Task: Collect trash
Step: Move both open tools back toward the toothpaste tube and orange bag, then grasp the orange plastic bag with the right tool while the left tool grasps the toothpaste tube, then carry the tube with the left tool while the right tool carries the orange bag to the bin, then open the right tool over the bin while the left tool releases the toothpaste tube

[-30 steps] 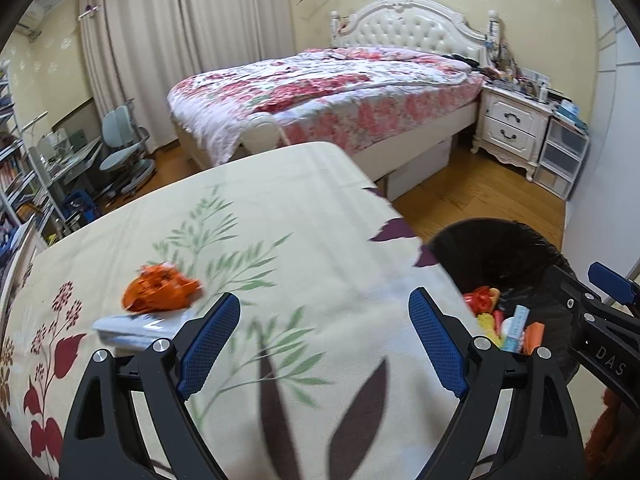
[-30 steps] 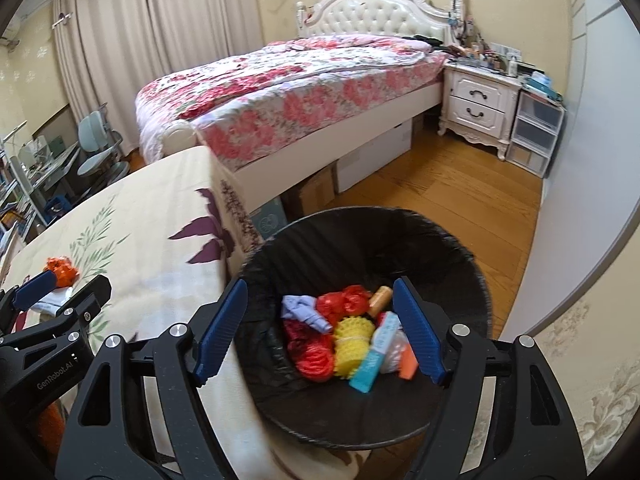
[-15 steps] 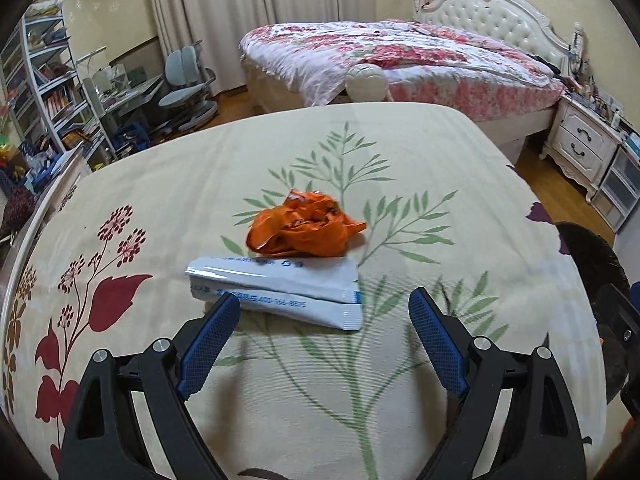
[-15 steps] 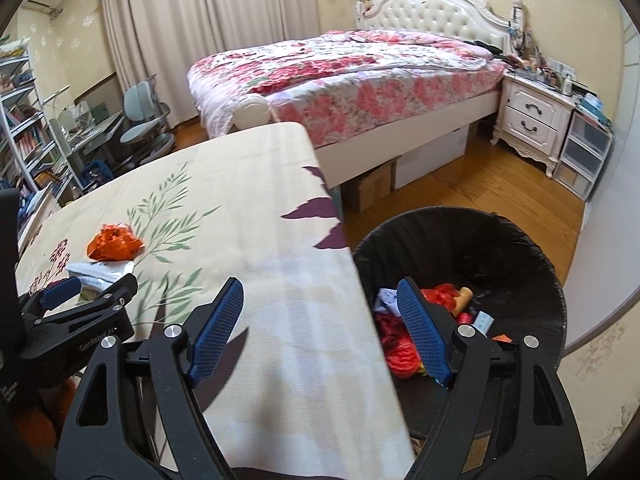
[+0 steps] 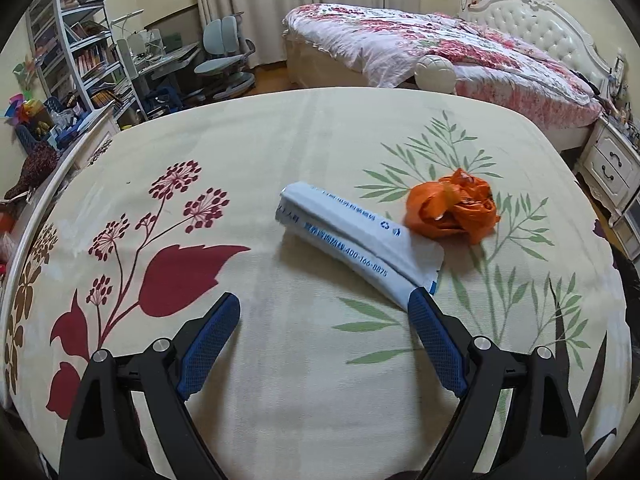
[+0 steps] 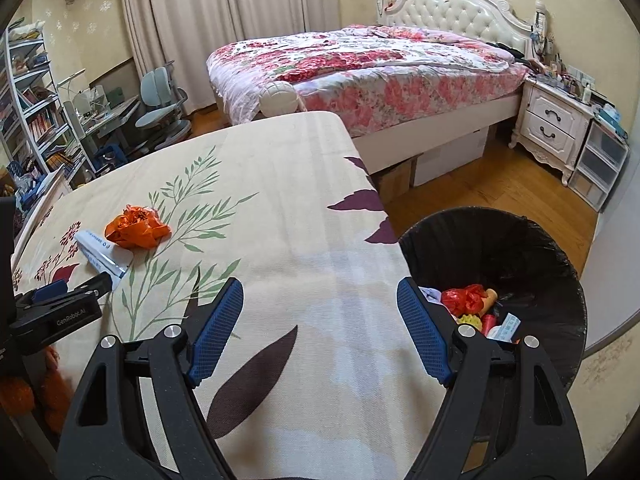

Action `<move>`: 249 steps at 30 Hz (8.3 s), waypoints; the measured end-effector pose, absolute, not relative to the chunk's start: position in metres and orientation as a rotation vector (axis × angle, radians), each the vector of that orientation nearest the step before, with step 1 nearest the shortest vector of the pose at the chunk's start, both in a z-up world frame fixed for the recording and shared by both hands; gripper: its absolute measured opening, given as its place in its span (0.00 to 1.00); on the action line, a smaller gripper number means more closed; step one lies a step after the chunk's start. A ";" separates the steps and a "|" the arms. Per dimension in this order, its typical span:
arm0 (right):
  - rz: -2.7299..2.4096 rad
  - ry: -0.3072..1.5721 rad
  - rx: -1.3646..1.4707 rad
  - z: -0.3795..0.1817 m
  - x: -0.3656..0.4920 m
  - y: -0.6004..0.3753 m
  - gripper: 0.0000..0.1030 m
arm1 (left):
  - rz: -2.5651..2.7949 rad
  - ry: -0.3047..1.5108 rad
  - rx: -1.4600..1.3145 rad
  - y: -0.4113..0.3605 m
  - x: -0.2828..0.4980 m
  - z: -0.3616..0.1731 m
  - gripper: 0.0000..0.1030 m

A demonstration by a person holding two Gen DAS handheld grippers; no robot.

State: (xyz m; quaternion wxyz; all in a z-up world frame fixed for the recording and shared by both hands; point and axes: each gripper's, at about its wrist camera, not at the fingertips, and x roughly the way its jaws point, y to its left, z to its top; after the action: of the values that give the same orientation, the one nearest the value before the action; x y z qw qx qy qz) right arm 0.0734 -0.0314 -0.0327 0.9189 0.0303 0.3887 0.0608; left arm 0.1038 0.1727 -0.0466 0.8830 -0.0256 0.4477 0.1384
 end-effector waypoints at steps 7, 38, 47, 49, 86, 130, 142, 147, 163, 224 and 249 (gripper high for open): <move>0.140 0.801 0.054 -0.035 0.075 -0.024 0.75 | 0.256 0.940 -0.129 0.191 0.102 -0.046 0.83; 0.227 0.820 -0.036 -0.032 0.095 0.040 0.75 | 0.313 0.932 -0.063 0.231 0.158 -0.046 0.83; 0.332 0.814 -0.089 -0.028 0.103 0.103 0.75 | 0.397 0.900 -0.050 0.270 0.132 -0.041 0.83; 0.346 0.813 -0.098 -0.028 0.106 0.115 0.76 | 0.418 0.900 -0.049 0.280 0.128 -0.042 0.83; 0.233 0.877 -0.085 -0.041 0.152 0.117 0.67 | 0.357 0.892 -0.090 0.267 0.116 -0.042 0.83; 0.229 0.888 -0.043 -0.054 0.141 0.035 0.31 | 0.134 0.924 -0.055 0.168 0.158 -0.046 0.62; 0.238 0.884 -0.029 -0.053 0.146 0.039 0.51 | 0.111 0.889 -0.018 0.164 0.155 -0.044 0.31; 0.226 0.885 0.022 -0.052 0.149 0.034 0.52 | 0.112 0.887 -0.026 0.165 0.155 -0.043 0.30; 0.223 0.878 0.009 -0.046 0.133 0.035 0.36 | 0.103 0.876 -0.040 0.166 0.149 -0.039 0.28; -0.170 0.681 0.136 -0.017 0.042 -0.190 0.36 | -0.315 0.667 0.127 -0.087 0.116 -0.009 0.28; -0.199 0.706 0.156 -0.031 0.068 -0.209 0.48 | -0.321 0.712 0.149 -0.115 0.141 -0.022 0.52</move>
State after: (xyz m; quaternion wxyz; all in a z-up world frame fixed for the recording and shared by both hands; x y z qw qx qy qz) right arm 0.0677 -0.2091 -0.0315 0.9305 0.0764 0.3447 -0.0972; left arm 0.1409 -0.1146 -0.0218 0.9221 0.0725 0.3465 -0.1562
